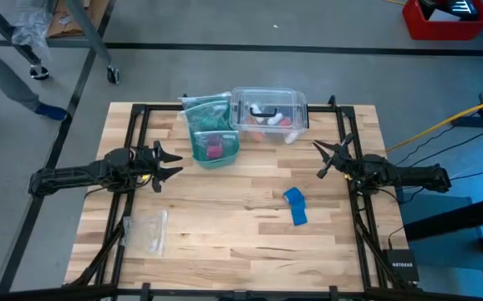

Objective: Roll bandage

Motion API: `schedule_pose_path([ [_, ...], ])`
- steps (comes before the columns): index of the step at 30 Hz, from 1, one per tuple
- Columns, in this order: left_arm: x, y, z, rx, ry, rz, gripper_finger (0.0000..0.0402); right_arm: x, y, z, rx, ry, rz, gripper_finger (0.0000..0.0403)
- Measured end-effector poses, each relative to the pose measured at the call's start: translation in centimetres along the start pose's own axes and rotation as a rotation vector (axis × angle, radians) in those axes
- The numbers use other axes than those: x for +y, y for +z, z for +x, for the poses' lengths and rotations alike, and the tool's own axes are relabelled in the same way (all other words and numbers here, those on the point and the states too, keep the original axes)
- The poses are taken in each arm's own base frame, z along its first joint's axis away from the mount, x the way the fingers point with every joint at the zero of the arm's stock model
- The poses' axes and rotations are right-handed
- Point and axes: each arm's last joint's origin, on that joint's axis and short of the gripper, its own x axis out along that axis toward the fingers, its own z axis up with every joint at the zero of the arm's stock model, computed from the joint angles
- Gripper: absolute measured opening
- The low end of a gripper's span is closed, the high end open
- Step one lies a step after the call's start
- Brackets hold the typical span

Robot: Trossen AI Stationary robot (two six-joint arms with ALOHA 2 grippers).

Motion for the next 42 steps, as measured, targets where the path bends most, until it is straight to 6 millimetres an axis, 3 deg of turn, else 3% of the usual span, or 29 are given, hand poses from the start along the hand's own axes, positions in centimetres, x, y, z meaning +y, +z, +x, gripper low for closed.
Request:
schedule_pose_path([
  [10, 0.0, 0.0, 0.0, 0.000, 0.000, 0.027, 0.0186, 0.0, 0.0, 0.0, 0.000, 0.000, 0.000, 0.0040],
  [38, 0.0, 0.0, 0.0, -0.006, 0.011, -0.240, 0.0186, -0.3, 0.8, 0.0, -0.094, 0.015, 0.092, 0.0040],
  [42, 0.1, 0.0, 0.0, -0.012, 0.025, -0.238, 0.0186, -0.3, 1.2, -0.1, -0.142, 0.070, 0.111, 0.0063],
])
